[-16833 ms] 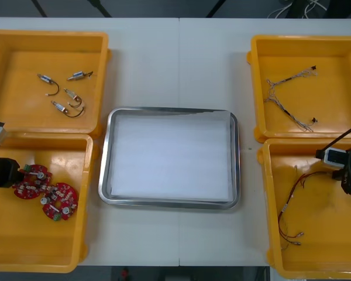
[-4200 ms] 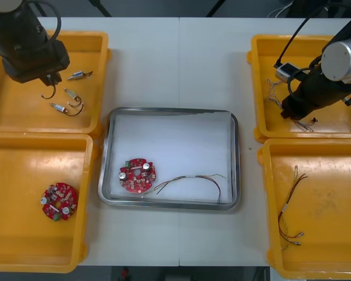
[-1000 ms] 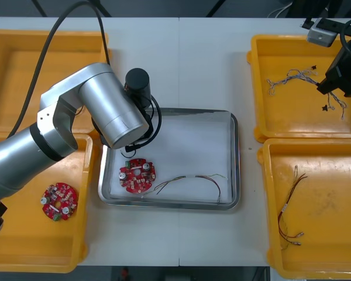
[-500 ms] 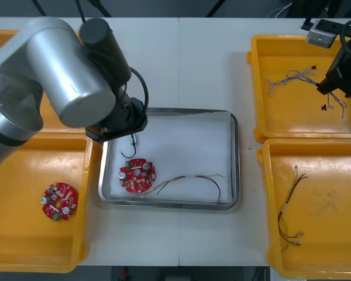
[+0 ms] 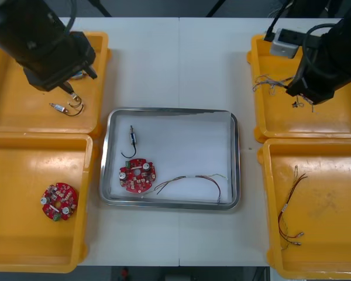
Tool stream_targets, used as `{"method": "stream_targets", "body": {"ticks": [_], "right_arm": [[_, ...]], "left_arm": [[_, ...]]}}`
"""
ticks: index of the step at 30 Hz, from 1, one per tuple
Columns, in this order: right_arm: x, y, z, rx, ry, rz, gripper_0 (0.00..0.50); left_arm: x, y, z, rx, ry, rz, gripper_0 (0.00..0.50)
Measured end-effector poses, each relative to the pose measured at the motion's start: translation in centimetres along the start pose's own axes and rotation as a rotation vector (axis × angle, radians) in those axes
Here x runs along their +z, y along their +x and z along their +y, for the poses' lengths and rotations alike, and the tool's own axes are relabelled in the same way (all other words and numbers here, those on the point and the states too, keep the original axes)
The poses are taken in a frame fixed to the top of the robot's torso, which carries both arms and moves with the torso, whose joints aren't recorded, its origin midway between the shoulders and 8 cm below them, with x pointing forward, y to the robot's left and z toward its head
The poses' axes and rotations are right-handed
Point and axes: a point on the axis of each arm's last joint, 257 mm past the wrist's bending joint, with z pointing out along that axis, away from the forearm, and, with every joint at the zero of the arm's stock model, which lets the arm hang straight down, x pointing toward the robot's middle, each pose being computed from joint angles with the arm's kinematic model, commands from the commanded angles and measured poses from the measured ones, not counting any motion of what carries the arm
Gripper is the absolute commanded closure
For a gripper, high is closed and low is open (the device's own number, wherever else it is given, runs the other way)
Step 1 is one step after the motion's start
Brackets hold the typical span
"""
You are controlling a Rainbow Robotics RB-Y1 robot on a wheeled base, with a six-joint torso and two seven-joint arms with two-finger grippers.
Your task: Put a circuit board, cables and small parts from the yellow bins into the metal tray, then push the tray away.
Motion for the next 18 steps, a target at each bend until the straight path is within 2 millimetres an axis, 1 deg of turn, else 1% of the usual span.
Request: {"method": "stream_targets", "body": {"ticks": [3,8,13,18], "right_arm": [[1.3,-1.7,1.5,-0.067,-0.004,-0.022,0.500],[3.8,-3.9,4.7,-0.173,-0.028,-0.051,0.500],[6.0,-5.5,7.8,-0.251,-0.057,-0.084,0.500],[8.3,-6.1,10.7,-0.313,-0.094,-0.088,0.500]], "left_arm": [[-0.6,-1.8,0.5,-0.069,0.008,0.000,0.000],[-0.4,-4.0,2.2,-0.154,-0.010,0.002,0.000],[0.1,-5.9,4.5,-0.232,-0.051,0.000,0.000],[0.9,-7.7,6.8,-0.294,-0.097,-0.019,0.000]]}}
